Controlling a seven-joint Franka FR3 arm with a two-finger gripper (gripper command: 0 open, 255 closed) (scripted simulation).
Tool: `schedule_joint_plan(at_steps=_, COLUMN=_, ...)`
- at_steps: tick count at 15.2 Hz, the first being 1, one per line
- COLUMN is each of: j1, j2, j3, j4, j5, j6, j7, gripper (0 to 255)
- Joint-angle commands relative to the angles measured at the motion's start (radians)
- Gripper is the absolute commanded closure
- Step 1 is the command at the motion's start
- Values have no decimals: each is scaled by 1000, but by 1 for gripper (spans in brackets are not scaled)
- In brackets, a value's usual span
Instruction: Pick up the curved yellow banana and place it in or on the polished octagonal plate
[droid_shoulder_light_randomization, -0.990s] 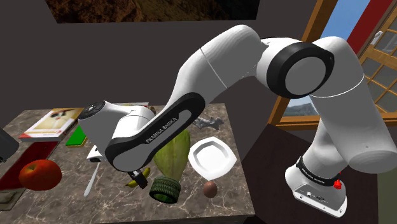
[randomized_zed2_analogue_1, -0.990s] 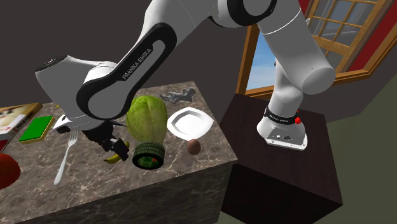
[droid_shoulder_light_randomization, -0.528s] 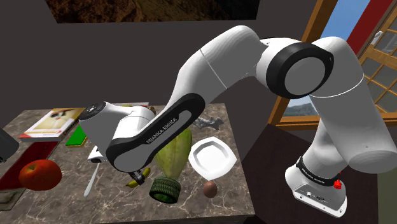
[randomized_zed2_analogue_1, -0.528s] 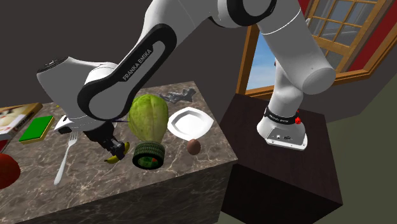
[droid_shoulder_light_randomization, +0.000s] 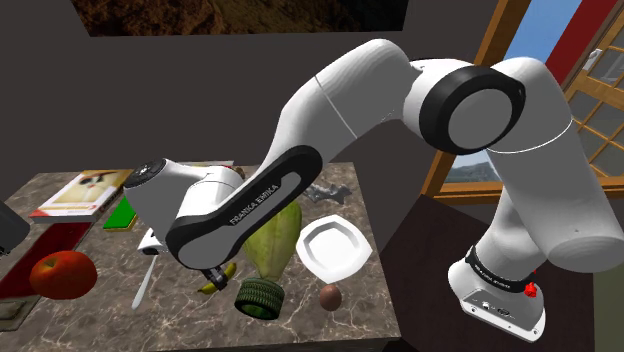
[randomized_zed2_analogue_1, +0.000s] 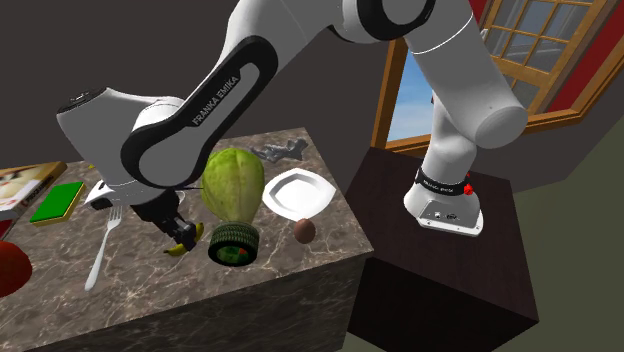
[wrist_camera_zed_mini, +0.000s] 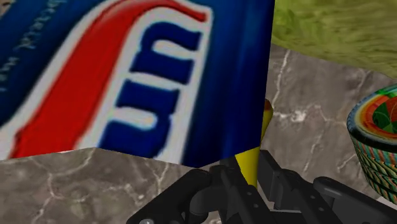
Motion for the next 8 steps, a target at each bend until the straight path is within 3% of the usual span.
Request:
schedule_joint_plan(at_steps=1, j1=-2, j2=-12, j3=2, j4=2, j5=3, j6=-13, j7=-2, gripper=255)
schedule_joint_plan(at_steps=8, j1=-8, j2=-61, j3=13, j4=20, j5=18, j6=-79, j7=-7, gripper=255)
